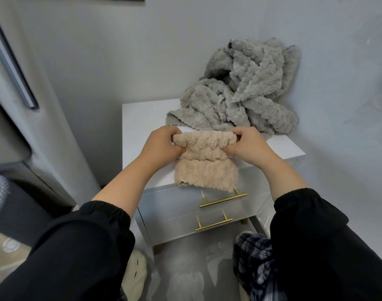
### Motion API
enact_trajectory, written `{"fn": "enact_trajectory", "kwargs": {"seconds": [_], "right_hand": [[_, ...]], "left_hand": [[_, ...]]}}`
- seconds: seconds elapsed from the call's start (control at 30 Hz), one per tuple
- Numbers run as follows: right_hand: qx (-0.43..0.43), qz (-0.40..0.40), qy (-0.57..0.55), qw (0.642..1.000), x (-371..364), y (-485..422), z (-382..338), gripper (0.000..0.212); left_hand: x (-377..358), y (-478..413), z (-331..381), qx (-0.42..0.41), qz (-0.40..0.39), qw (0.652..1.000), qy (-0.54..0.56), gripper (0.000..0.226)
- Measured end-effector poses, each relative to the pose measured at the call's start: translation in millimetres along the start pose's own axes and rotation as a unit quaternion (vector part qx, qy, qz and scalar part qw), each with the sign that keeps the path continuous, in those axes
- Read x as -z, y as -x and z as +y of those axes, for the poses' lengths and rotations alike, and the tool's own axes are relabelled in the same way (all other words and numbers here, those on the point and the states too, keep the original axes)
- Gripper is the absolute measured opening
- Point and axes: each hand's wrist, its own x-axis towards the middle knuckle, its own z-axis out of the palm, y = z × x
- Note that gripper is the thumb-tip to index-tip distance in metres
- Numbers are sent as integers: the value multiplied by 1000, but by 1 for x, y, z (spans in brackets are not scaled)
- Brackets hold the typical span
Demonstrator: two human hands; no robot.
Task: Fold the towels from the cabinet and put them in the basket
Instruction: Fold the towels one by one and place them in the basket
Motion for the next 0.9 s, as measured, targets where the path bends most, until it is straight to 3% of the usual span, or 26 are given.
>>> {"fn": "enact_trajectory", "kwargs": {"seconds": [0.17, 0.3, 0.5, 0.7, 0.9], "right_hand": [[55, 88, 13, 994, -7, -1, -3, 25], [68, 107, 63, 990, -10, 3, -4, 34], [75, 59, 121, 988, -2, 7, 0, 35], [52, -50, 140, 987, 9, 10, 4, 25], [75, -46, 83, 993, 12, 17, 2, 24]], "left_hand": [[-4, -4, -3, -48, 80, 995, -43, 27], [-5, 0, -3, -61, 96, 990, -79, 31], [6, 3, -4, -120, 20, 989, -84, 33], [13, 5, -1, -96, -26, 994, -44, 24], [4, 5, 2, -117, -51, 989, -79, 29]]}}
